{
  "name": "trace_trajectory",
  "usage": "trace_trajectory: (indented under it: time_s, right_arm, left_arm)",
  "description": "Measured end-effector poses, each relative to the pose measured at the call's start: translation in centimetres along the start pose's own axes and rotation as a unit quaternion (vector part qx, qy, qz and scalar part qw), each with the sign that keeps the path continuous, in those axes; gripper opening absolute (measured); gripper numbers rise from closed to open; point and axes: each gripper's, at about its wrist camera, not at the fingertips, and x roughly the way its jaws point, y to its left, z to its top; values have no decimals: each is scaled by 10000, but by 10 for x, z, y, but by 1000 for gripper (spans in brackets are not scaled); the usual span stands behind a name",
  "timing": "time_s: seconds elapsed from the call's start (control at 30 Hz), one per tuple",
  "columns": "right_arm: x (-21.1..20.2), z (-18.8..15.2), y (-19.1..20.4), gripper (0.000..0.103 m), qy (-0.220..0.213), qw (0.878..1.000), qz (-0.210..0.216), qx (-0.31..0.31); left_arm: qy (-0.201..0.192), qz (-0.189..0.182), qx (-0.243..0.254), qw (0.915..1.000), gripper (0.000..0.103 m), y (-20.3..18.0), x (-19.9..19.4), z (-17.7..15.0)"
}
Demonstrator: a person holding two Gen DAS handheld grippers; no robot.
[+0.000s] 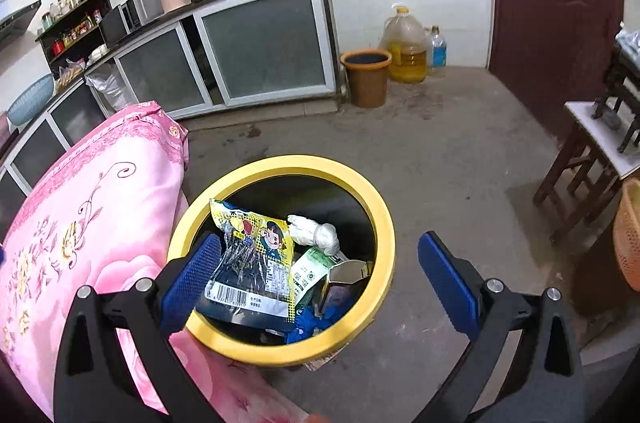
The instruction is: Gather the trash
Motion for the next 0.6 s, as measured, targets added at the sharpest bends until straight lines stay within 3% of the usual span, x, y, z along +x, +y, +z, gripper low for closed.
trace_trajectory:
  time_s: [0.07, 0.13, 0.27, 0.37, 0.47, 0.6]
  right_arm:
    - [-11, -4, 7, 95, -81, 9997, -240, -46]
    - [-24, -7, 12, 95, -351, 9991, -220, -70]
    - [-59, -18, 27, 95, -903, 9954, -213, -240]
    - [-87, -29, 45, 95, -1198, 9913, 23, -552]
    - [-118, -46, 67, 95, -1561, 9833, 200, -913]
    - [-162, -76, 98, 95, -2137, 9688, 303, -1215]
  left_arm:
    - [-204, 298, 138, 9993, 95, 5, -19, -5]
    - [-347, 471, 118, 9982, 95, 13, -36, -7]
    - [-617, 840, -342, 9940, 95, 37, -74, -16]
    - [-896, 1191, -550, 9873, 95, 53, -106, -27]
    - [-1282, 1742, -359, 9757, 95, 61, -140, -41]
    - [-1191, 1929, -294, 9735, 95, 74, -174, -60]
